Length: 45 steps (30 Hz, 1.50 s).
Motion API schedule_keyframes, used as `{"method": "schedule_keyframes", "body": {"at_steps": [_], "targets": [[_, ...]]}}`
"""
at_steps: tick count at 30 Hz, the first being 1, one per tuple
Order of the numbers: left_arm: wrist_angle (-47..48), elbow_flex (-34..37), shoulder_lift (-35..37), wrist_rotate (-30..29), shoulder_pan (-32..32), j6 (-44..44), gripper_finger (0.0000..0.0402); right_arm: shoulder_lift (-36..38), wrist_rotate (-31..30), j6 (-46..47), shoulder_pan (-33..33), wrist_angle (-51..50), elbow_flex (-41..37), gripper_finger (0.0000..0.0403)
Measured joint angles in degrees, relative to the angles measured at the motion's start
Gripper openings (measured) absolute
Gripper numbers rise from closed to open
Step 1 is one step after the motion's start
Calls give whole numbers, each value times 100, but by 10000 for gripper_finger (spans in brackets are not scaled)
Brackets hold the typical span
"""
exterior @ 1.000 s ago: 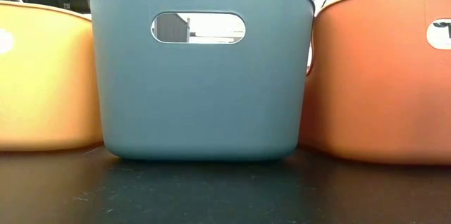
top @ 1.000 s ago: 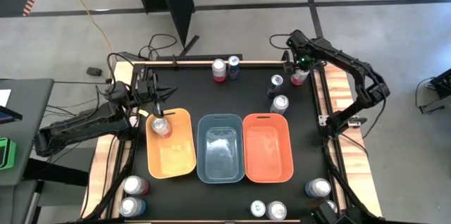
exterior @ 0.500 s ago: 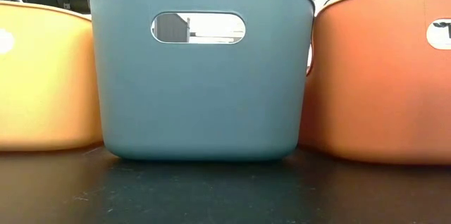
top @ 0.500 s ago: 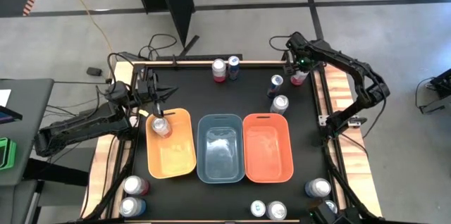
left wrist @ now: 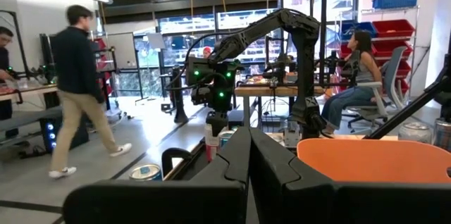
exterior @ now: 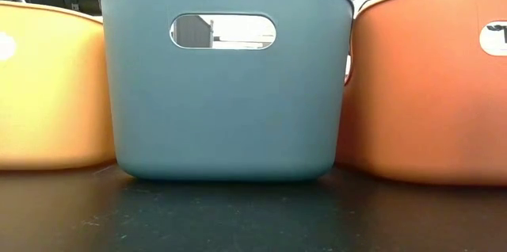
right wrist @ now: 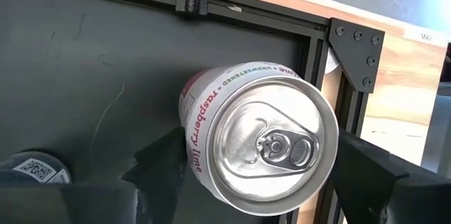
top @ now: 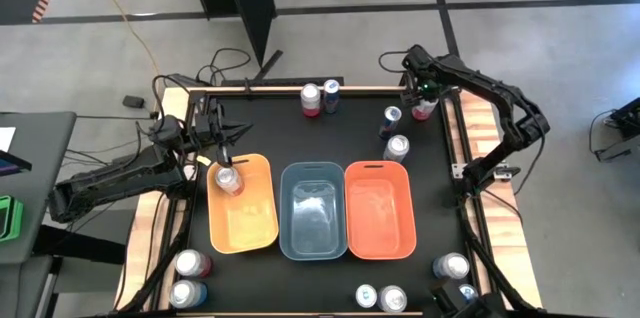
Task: Sort soda cans
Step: Put the top right pink-white soda can into the yellow bin
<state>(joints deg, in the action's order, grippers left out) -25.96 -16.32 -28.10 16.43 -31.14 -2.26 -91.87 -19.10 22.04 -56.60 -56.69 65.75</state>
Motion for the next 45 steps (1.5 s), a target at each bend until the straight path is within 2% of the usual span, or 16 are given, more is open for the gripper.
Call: {"method": "schedule_keyframes", "body": {"at_steps": [7,20,28,35,45], "targets": [[-2,0,-2,0,0,-2,0,199,92,2,74,-131,-38,295],[-4,0,-1,0,0,-3,0,231,481,-433,168,-281,-38,294],[-7,0,-1,0,0,-4,0,231,542,-586,214,-275,-43,332],[-7,0,-1,0,0,-4,0,190,830,-692,226,-181,-79,369],[-7,0,-1,-1,2,7,0,-31,748,-756,227,-19,-34,350]]}}
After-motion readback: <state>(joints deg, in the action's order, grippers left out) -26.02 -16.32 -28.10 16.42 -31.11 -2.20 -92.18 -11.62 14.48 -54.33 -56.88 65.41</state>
